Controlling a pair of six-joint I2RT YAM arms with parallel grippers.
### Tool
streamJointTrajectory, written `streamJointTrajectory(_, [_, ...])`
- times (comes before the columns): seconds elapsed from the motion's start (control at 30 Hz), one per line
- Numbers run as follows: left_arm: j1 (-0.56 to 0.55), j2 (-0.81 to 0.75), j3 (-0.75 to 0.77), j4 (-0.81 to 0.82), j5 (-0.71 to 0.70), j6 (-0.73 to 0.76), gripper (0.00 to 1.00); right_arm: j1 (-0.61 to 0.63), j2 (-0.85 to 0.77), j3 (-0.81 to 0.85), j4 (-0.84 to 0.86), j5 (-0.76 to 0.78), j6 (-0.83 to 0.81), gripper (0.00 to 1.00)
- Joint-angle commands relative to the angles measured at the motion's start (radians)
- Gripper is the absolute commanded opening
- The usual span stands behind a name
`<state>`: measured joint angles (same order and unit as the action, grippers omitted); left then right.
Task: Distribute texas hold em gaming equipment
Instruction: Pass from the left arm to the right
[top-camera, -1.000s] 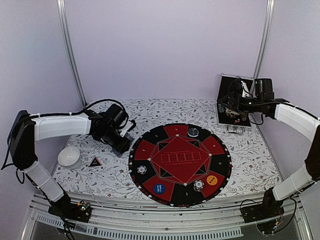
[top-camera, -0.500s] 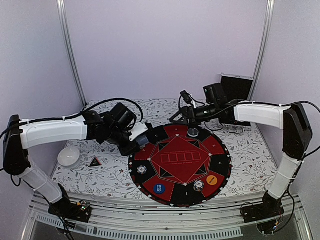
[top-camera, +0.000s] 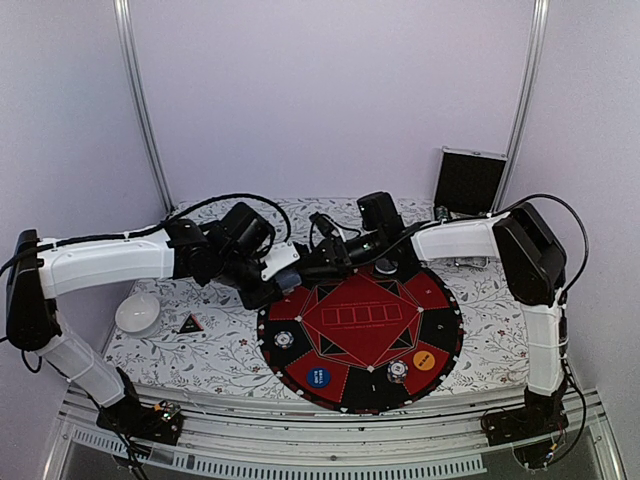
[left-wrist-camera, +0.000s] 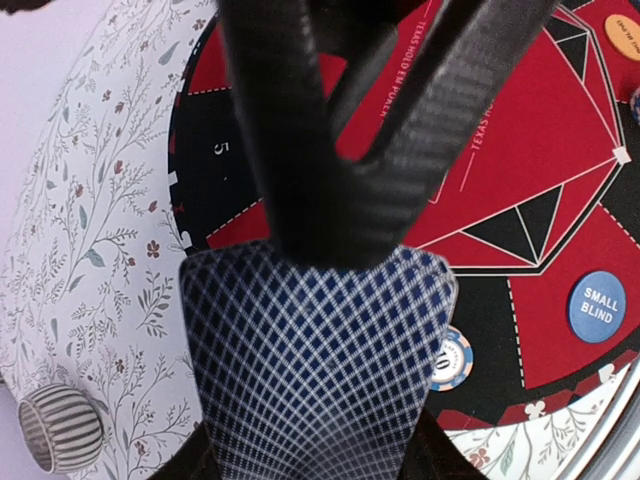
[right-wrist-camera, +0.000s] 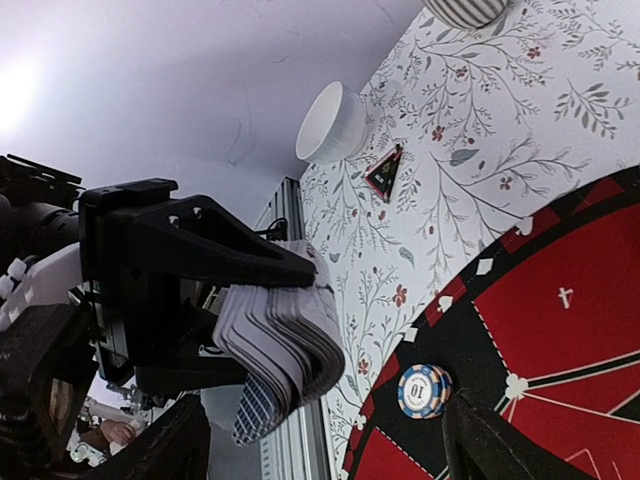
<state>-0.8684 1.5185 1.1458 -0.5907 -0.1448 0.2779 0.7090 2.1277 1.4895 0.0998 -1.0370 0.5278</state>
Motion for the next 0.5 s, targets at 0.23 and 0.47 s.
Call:
streamJointTrajectory(0.23, [-0.017, -0.021, 0.028, 0.051, -0.017, 0.019, 0.42, 0.049, 0.154, 0.162, 0.078, -0.065, 0.097, 0.76])
streamJointTrajectory(0.47, [-0.017, -0.013, 0.036, 0.073, -0.023, 0.026, 0.41, 0.070, 0.198, 0.207, 0.080, -0.081, 0.116, 0.67])
